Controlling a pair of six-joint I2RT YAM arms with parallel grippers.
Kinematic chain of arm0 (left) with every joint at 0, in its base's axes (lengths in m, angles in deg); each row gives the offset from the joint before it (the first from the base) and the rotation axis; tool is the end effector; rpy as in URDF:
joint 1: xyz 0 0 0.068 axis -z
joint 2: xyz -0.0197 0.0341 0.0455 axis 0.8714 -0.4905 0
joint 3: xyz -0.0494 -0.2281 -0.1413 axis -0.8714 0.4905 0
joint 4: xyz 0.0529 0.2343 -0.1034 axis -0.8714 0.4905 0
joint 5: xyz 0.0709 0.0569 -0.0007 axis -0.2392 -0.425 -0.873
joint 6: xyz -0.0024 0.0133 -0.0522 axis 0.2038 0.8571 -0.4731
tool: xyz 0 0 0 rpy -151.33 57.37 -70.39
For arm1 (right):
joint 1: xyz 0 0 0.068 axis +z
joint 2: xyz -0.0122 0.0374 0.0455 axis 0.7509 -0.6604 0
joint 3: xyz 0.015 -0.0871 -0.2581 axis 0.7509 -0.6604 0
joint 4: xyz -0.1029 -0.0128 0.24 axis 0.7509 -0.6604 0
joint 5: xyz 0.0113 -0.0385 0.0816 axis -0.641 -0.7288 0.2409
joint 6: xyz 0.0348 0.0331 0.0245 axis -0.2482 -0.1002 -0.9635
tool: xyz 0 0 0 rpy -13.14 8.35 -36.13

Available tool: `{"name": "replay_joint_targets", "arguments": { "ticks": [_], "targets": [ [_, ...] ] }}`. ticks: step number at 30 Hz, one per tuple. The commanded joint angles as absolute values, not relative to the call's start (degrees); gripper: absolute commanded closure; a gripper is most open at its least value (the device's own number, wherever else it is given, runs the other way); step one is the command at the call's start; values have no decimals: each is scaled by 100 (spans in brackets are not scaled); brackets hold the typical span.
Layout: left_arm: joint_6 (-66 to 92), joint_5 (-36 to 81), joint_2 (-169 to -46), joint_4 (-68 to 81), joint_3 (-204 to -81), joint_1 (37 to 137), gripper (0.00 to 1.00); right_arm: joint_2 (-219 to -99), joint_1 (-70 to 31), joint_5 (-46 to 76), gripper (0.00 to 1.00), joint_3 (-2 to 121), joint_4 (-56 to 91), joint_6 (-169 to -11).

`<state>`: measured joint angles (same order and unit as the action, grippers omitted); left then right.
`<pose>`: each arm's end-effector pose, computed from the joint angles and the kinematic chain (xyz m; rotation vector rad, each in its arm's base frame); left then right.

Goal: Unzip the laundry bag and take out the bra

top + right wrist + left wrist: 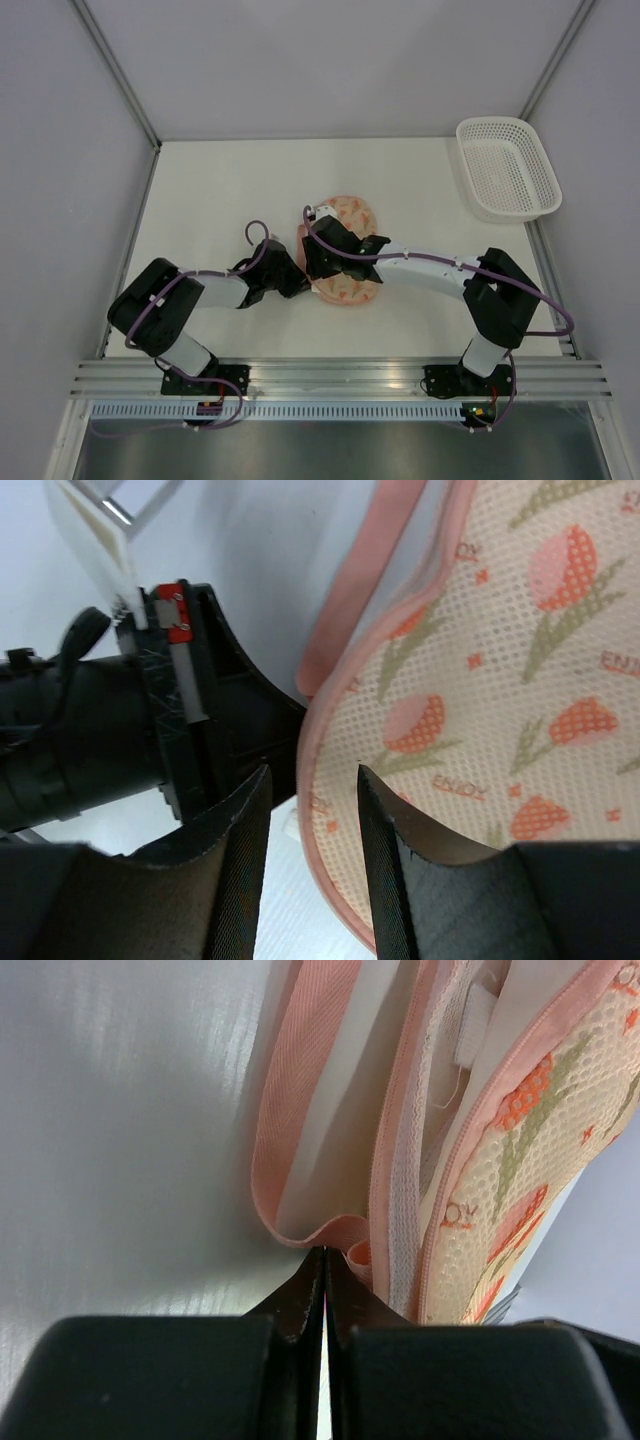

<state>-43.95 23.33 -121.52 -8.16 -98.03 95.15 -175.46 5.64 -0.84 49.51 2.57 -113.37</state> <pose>0.2141 -0.1543 0.1144 -0.6795 2.5076 -0.9843 0.2191 0.2967 0.2167 -0.4453 2.4139 0.5231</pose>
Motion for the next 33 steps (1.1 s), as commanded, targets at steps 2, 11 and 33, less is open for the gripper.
{"name": "replay_joint_targets", "arguments": {
  "ticks": [2, 11, 33],
  "targets": [
    [-4604, 2381, -12358, -969, -9668, 9543, 98, -17752, 618, 111, 56, 5254, 498, -11348],
    [-4631, 2319, -12157, -881, -9641, 9543, 98, -17990, 609, 198, 67, 5202, 551, -11392],
    [-4692, 2196, -11761, -679, -9650, 9534, 98, -18122, 776, 137, 86, 5000, 366, -11418]
  ]
}}
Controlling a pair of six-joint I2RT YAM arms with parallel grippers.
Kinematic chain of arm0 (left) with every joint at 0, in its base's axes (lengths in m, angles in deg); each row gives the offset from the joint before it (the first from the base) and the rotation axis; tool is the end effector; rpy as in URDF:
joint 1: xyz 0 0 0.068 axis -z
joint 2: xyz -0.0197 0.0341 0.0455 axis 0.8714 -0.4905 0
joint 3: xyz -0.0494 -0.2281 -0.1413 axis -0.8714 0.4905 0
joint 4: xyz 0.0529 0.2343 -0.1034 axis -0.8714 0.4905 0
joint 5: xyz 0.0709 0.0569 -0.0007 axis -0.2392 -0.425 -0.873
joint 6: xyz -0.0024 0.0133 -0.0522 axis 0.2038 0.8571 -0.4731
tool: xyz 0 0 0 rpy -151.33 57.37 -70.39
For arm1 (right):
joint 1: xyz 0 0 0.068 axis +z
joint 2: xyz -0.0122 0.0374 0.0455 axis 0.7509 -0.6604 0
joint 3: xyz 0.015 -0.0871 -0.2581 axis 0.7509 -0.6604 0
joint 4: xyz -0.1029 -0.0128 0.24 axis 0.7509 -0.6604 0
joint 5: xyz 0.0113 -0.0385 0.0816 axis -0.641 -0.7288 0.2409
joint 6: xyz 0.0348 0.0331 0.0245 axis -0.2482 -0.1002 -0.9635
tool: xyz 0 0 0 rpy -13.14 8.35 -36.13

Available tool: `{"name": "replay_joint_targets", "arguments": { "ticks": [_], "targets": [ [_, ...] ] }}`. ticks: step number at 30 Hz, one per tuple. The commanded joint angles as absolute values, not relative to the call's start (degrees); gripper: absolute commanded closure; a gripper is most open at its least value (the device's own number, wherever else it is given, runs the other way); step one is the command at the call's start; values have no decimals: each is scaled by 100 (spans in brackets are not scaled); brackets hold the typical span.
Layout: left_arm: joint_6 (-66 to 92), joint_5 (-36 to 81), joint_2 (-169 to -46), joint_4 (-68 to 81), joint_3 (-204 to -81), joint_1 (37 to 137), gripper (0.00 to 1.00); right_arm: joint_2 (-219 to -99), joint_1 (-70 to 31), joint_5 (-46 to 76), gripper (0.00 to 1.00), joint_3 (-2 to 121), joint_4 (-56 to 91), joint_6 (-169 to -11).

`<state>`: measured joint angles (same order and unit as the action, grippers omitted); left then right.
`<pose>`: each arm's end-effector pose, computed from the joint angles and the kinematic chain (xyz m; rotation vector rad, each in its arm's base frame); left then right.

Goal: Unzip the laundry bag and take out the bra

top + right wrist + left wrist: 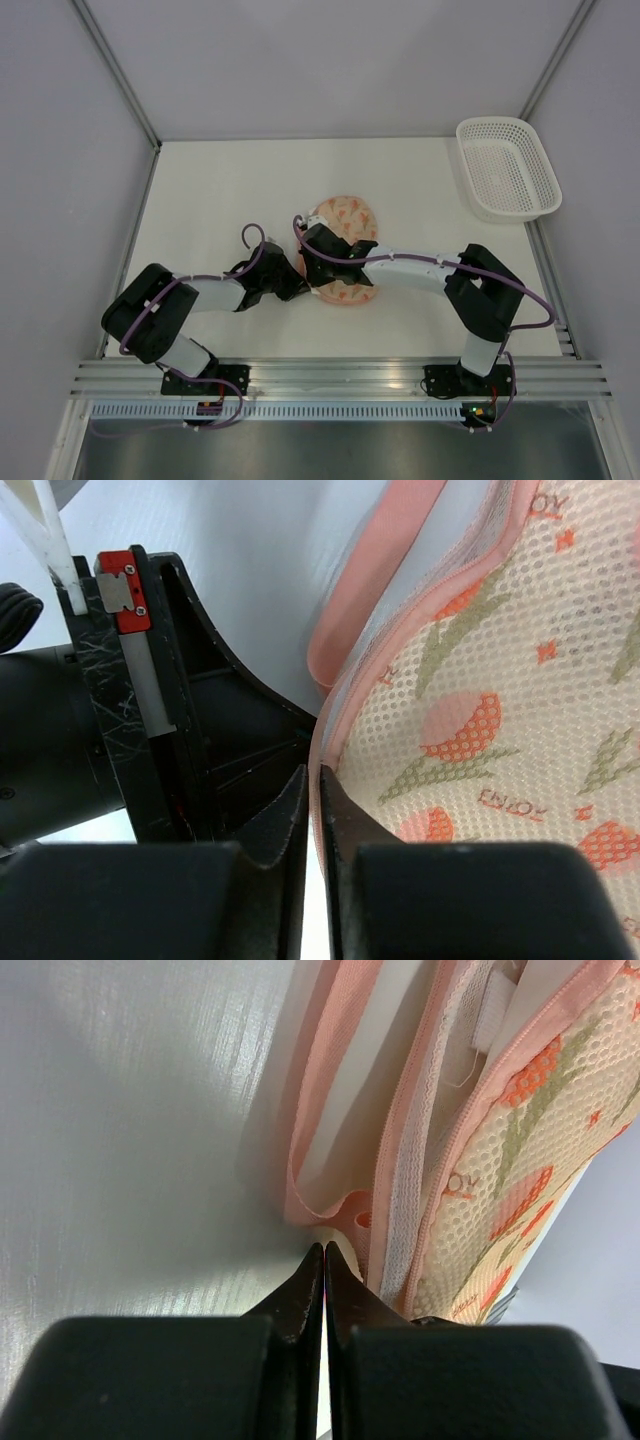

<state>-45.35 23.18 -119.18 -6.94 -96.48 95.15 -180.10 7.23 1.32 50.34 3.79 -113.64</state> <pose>0.2069 -0.1492 0.1158 -0.7157 2.5101 -0.9839 0.2162 0.3131 0.1939 -0.5061 2.4640 0.5398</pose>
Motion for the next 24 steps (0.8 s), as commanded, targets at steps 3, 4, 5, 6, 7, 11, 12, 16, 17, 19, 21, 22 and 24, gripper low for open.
{"name": "replay_joint_targets", "arguments": {
  "ticks": [3, 4, 5, 6, 7, 11, 12, 16, 17, 19, 21, 22, 24],
  "targets": [
    [-4692, 2179, -11735, -662, -9641, 9534, 98, -18157, 802, 102, 96, 4982, 357, -11427],
    [-4692, 2170, -11726, -653, -9641, 9534, 98, -18166, 802, 84, 98, 4982, 340, -11427],
    [-4692, 2170, -11717, -653, -9641, 9534, 98, -18157, 802, 67, 99, 4965, 340, -11427],
    [-4692, 2170, -11708, -644, -9632, 9534, 98, -18140, 802, 41, 100, 4956, 331, -11418],
    [-4692, 2170, -11708, -644, -9632, 9526, 98, -18114, 811, 14, 99, 4947, 331, -11418],
    [-4692, 2179, -11708, -644, -9606, 9526, 98, -17859, 811, -153, 100, 4956, 235, -11392],
    [-4692, 2170, -11708, -644, -9589, 9526, 98, -17798, 802, -205, 100, 4973, 199, -11383],
    [-4675, 2170, -11691, -644, -9562, 9508, 98, -17253, 802, -530, 99, 4921, 138, -11366],
    [-4675, 2179, -11690, -644, -9545, 9508, 98, -17165, 802, -592, 100, 4921, 94, -11366],
    [-4675, 2170, -11690, -644, -9518, 9499, 98, -16928, 785, -697, 100, 4929, 32, -11366],
    [-4666, 2179, -11690, -644, -9509, 9499, 98, -16787, 767, -952, 100, 4929, -90, -11366],
    [-4657, 2187, -11690, -644, -9509, 9490, 98, -16664, 750, -1092, 100, 4929, -195, -11366],
    [-4648, 2196, -11682, -644, -9483, 9473, 98, -16584, 715, -1330, 99, 4955, -327, -11374]
  ]
}}
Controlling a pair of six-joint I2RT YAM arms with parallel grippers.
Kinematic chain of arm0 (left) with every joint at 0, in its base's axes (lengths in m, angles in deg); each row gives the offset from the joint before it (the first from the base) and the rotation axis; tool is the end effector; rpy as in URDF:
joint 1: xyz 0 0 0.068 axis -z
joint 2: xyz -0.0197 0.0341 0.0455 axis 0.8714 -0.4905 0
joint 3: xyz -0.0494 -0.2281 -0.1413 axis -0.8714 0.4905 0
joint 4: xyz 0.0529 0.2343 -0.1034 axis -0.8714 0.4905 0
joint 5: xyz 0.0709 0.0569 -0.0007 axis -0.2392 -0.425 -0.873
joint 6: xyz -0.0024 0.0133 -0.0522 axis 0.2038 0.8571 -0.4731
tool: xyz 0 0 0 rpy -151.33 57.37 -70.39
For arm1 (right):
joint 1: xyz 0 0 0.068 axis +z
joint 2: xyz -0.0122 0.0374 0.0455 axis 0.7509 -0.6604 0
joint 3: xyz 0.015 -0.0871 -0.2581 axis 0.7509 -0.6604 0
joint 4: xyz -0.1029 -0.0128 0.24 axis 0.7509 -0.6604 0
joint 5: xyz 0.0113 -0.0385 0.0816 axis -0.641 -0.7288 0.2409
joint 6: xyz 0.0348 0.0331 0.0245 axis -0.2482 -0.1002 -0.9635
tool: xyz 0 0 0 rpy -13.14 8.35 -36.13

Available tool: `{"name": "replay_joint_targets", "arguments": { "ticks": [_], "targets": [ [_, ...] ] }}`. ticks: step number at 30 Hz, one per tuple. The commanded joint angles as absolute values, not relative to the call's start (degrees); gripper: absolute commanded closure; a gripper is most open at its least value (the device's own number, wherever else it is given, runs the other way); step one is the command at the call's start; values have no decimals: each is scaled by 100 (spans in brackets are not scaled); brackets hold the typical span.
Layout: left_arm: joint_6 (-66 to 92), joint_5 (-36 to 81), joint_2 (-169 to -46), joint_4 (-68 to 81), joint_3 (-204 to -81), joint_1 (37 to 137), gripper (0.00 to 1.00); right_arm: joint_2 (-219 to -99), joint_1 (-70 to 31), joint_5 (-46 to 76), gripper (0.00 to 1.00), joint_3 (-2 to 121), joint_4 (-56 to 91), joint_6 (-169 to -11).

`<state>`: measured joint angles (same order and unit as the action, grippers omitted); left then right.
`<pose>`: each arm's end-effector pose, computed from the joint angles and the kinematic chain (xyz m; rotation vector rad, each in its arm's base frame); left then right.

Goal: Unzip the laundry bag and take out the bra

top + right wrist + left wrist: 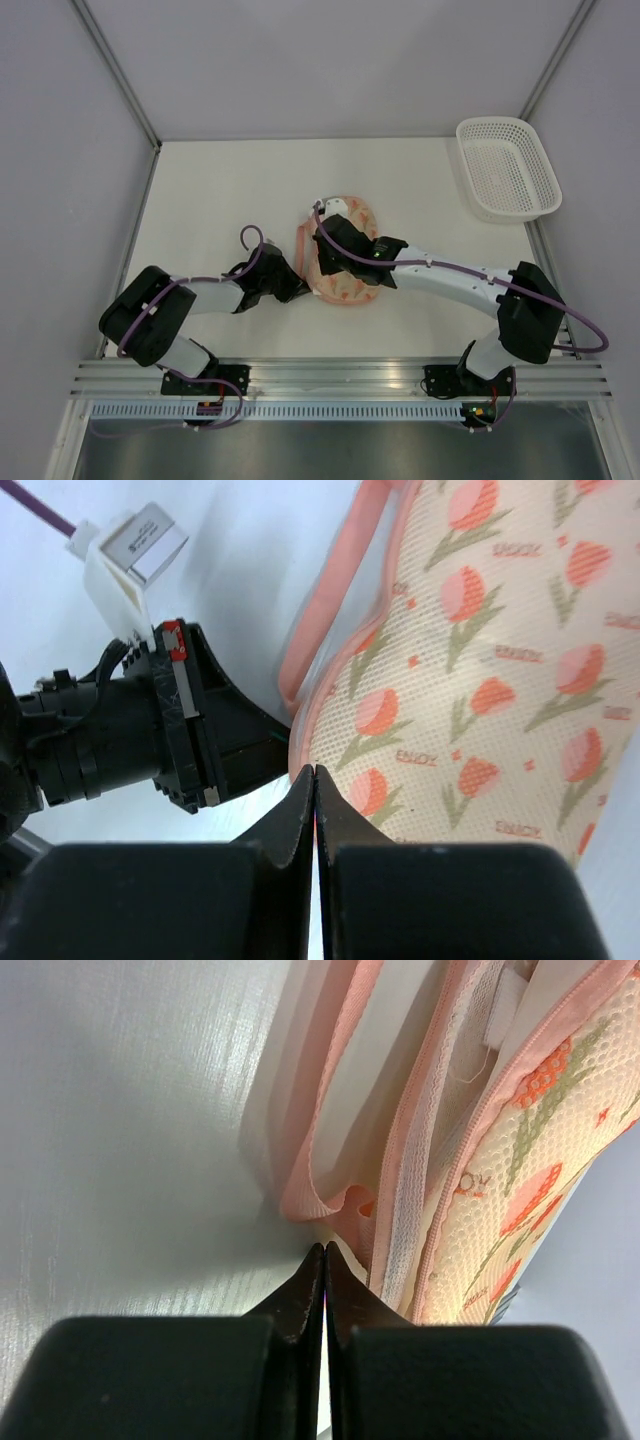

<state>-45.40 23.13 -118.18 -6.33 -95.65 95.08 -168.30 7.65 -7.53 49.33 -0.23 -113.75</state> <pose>0.2033 -0.1463 0.1154 -0.7216 2.5156 -0.9764 0.2008 0.2852 0.2549 -0.3925 2.3111 0.4839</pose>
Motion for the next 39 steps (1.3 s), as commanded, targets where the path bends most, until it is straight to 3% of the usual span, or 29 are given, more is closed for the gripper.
{"name": "replay_joint_targets", "arguments": {
  "ticks": [1, 2, 5, 8, 11, 16, 24, 27, 28, 31, 39],
  "targets": [
    [-4648, 2196, -11682, -635, -9483, 9473, 98, -16601, 680, -1409, 100, 4991, -424, -11374],
    [-4648, 2187, -11682, -635, -9483, 9464, 98, -16645, 679, -1462, 99, 5026, -599, -11331],
    [-4639, 2205, -11682, -609, -9509, 9455, 98, -16952, 679, -1113, 79, 5123, -777, -11313],
    [-4622, 2196, -11647, -565, -9509, 9446, 98, -17023, 714, -717, 66, 4842, -443, -11269],
    [-4613, 2179, -11594, -547, -9501, 9429, 98, -17067, 785, -356, 60, 4736, -284, -11190],
    [-4613, 2187, -11603, -530, -9544, 9429, 98, -17269, 873, -276, 54, 4815, -363, -11084],
    [-4604, 2187, -11611, -530, -9553, 9403, 98, -17884, 1075, -118, 53, 4798, -267, -11032],
    [-4604, 2222, -11620, -539, -9544, 9394, 98, -18008, 1075, -205, 62, 4745, -214, -11032],
    [-4604, 2231, -11620, -539, -9544, 9385, 98, -18051, 1075, -241, 74, 4753, -214, -11040],
    [-4596, 2249, -11611, -547, -9553, 9367, 98, -18105, 1075, -188, 99, 4754, -196, -11032],
    [-4596, 2293, -11646, -591, -9518, 9359, 98, -17622, 1084, -258, 100, 4754, -302, -10979]
  ]
}}
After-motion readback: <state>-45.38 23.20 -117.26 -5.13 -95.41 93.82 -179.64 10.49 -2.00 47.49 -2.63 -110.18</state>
